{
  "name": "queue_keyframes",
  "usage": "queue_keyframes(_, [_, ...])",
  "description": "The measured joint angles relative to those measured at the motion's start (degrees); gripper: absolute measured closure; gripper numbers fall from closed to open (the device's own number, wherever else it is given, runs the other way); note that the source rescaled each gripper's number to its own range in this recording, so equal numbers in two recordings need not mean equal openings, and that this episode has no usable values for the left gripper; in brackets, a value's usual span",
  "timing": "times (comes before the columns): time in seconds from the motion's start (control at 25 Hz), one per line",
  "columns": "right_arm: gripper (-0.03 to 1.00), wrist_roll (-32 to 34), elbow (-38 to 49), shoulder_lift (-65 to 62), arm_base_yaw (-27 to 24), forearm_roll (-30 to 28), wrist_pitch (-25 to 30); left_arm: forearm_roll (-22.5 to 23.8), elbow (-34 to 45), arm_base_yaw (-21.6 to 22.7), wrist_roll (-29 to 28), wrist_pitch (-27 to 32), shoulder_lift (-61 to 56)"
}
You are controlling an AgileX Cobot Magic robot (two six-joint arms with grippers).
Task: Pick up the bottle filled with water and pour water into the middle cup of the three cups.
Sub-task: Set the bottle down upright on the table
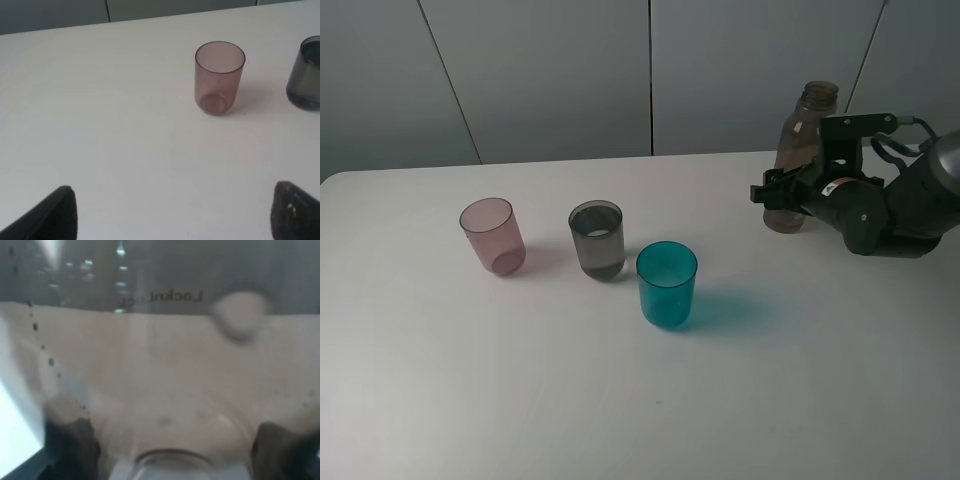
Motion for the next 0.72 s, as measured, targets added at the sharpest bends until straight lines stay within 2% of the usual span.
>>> queue_keyframes(0.44, [0.67, -0.8, 5.2, -6.3, 0.0, 0.9, 2.5, 0.0, 0.0, 0.0, 0.0, 0.0, 0.0])
queue_keyframes(0.6, [0.67, -1.1, 7.4, -10.4, 0.0, 0.9, 6.5, 0.0, 0.0, 0.0, 0.0, 0.0, 0.0])
queue_keyframes(0.72, [0.67, -1.1, 7.9, -13.4, 0.0, -0.2, 11.6, 0.0, 0.0, 0.0, 0.0, 0.0, 0.0])
